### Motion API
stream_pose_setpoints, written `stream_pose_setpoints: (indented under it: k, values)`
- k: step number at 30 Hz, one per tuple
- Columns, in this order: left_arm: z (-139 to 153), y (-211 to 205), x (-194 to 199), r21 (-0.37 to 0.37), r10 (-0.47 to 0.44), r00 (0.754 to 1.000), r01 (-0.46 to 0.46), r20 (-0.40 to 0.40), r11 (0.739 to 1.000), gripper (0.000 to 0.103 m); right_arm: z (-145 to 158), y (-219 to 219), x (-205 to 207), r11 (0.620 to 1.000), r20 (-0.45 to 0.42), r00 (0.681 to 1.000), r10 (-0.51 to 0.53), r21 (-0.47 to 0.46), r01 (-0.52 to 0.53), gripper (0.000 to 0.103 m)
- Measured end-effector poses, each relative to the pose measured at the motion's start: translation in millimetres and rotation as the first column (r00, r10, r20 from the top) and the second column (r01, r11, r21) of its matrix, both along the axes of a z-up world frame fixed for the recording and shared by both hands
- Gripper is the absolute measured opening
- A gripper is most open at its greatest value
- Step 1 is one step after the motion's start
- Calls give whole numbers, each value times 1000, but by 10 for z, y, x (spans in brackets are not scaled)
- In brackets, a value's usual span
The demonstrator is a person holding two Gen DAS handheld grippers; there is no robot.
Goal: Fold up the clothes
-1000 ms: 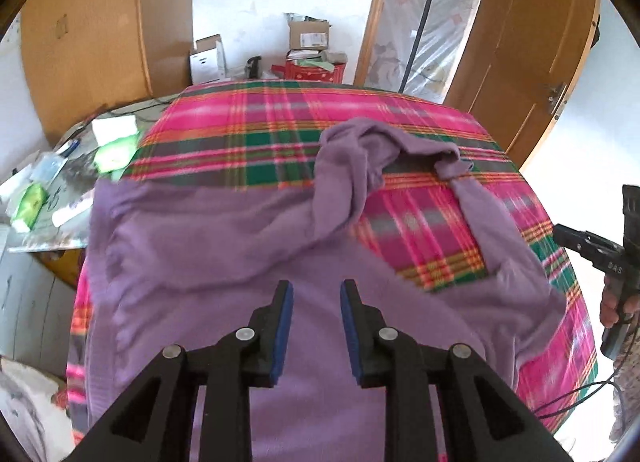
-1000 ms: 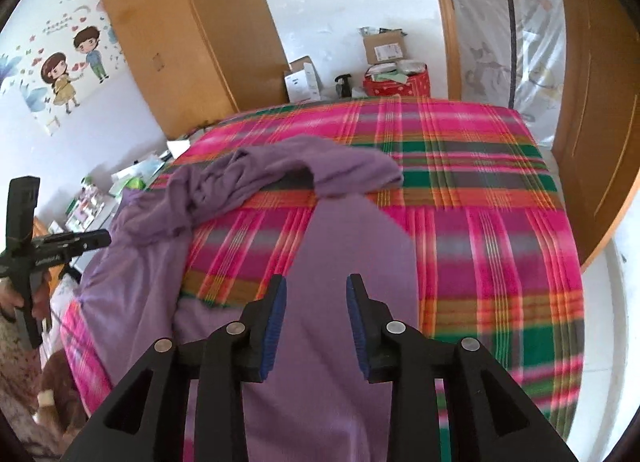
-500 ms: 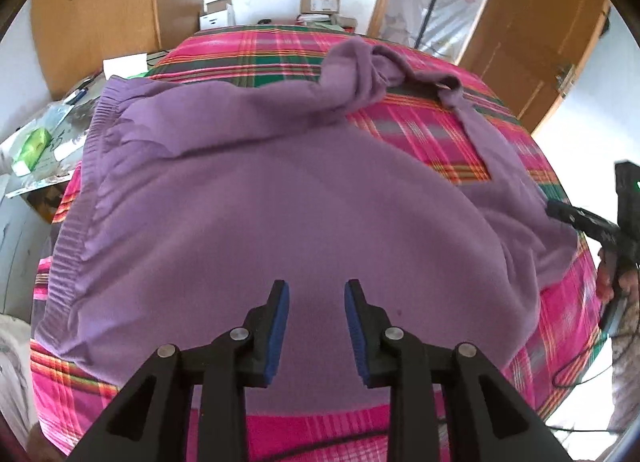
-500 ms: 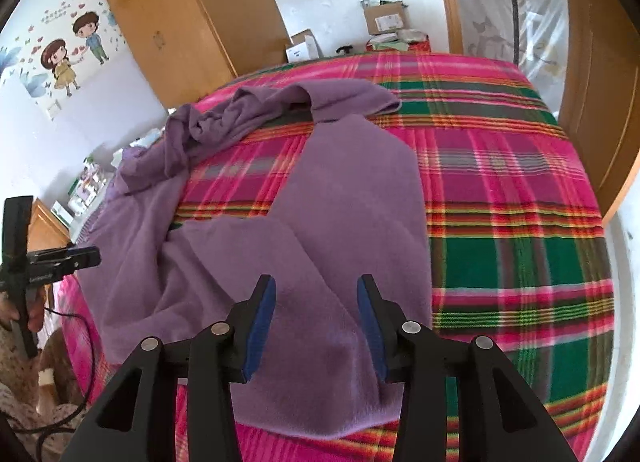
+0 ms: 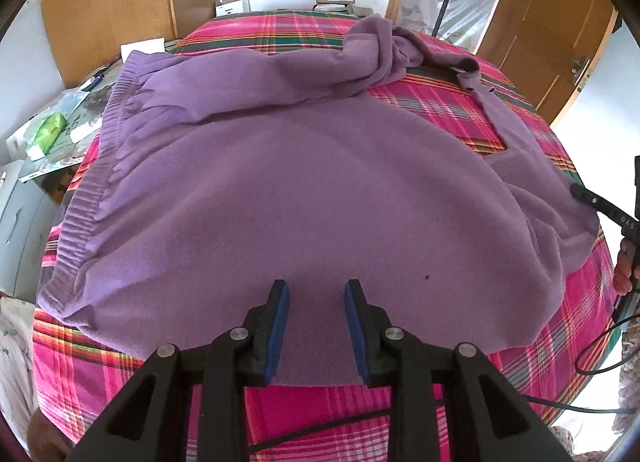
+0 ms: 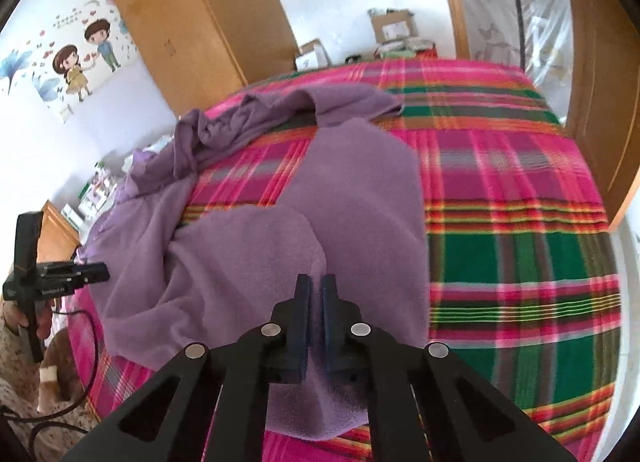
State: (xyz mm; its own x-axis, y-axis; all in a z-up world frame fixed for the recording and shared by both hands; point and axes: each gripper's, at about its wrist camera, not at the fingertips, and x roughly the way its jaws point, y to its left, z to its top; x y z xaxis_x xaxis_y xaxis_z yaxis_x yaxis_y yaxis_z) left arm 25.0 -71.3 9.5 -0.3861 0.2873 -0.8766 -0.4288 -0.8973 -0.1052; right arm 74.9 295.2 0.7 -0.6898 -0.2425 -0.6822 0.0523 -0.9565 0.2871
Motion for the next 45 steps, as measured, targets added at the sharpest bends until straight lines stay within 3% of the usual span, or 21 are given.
stream_pose_setpoints:
  k: [11,23,34,40,45]
  values:
    - [-1,-7,57,-9,17,1000,-17,-7,1000,30,213,339,468,984,-106,978,-178,-3,179,5]
    - [-5,-16,71,-1,27,1000,-27,-6,1000,30,54,349,641,972,-70,969,-235,0,236,5]
    - [3,-46,64,3,45,999,-45,-6,999,30,-6,294,703,976,-40,975,-219,7,219,6]
    - [83,-319,38,17,128,991,-128,-22,992,30,-5,302,699,975,-36,974,-222,5,222,7]
    - [178,-764,51,65,252,968,-250,-15,966,30,23,281,737,973,-40,973,-229,-7,229,9]
